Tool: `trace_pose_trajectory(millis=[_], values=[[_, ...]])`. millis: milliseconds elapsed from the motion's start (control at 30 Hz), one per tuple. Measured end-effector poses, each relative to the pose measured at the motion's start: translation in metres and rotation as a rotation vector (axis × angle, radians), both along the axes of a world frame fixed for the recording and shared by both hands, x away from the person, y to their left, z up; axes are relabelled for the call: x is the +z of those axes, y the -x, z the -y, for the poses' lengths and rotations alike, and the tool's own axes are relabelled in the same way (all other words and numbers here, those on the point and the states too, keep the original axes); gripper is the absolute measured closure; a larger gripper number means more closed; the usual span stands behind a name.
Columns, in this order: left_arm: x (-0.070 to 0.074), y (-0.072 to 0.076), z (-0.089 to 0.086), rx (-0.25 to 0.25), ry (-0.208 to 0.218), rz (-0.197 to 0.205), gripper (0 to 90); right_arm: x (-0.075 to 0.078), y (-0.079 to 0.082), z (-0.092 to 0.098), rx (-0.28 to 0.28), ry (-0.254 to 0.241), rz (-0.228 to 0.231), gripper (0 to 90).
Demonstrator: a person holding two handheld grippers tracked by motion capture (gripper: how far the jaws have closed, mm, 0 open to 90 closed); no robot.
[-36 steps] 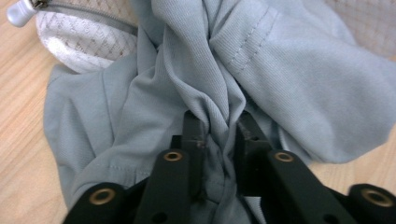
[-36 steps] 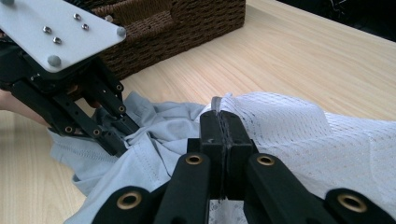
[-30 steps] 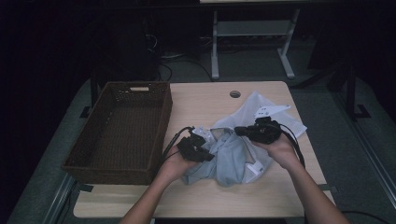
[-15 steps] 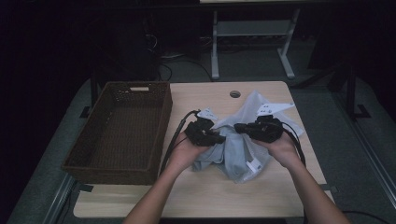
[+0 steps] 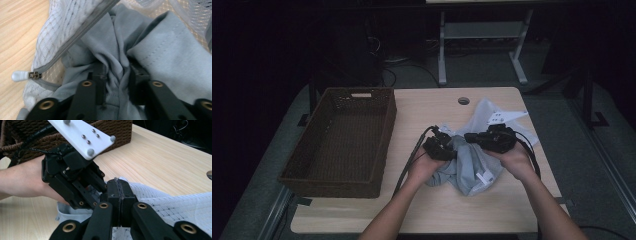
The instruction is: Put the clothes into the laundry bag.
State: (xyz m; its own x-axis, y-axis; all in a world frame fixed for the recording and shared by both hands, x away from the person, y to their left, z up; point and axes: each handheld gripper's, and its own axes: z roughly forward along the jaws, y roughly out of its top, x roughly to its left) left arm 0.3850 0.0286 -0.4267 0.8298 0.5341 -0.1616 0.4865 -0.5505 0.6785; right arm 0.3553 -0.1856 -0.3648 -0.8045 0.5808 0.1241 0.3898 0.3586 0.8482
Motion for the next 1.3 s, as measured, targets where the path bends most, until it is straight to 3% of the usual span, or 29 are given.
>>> trace_pose_trajectory(millis=[100,300,433,567,800,967,1033,1200,1300], values=[[0.006,0.002,-0.004,-0.021,-0.005,0.013,54.6,-0.001,-0.001,0.002,-0.005,0.002,-0.002,88.6],[0.03,0.013,-0.021,-0.042,0.036,0.029,38.3,-0.002,-0.001,0.003,-0.008,0.004,0.001,88.6],[0.044,0.025,-0.036,-0.05,0.033,0.065,34.0,-0.002,-0.002,0.005,-0.01,0.003,0.001,88.5],[0.048,0.037,-0.055,-0.031,0.02,0.086,32.2,-0.002,-0.002,0.005,-0.012,0.003,0.001,88.6],[0.025,0.045,-0.081,0.052,0.0,0.051,30.4,-0.003,-0.002,0.005,-0.01,0.007,-0.002,88.6],[0.004,0.053,-0.087,0.107,-0.028,0.037,30.7,-0.004,-0.003,0.006,-0.014,0.005,-0.006,88.5],[-0.002,0.052,-0.087,0.139,-0.058,0.049,30.7,-0.004,-0.003,0.007,-0.014,0.007,-0.006,88.5],[-0.015,0.044,-0.09,0.2,-0.084,0.053,31.7,-0.004,-0.003,0.007,-0.011,0.008,-0.006,88.5],[-0.024,0.038,-0.092,0.227,-0.086,0.029,32.6,-0.005,-0.003,0.007,-0.012,0.011,-0.01,88.5]])
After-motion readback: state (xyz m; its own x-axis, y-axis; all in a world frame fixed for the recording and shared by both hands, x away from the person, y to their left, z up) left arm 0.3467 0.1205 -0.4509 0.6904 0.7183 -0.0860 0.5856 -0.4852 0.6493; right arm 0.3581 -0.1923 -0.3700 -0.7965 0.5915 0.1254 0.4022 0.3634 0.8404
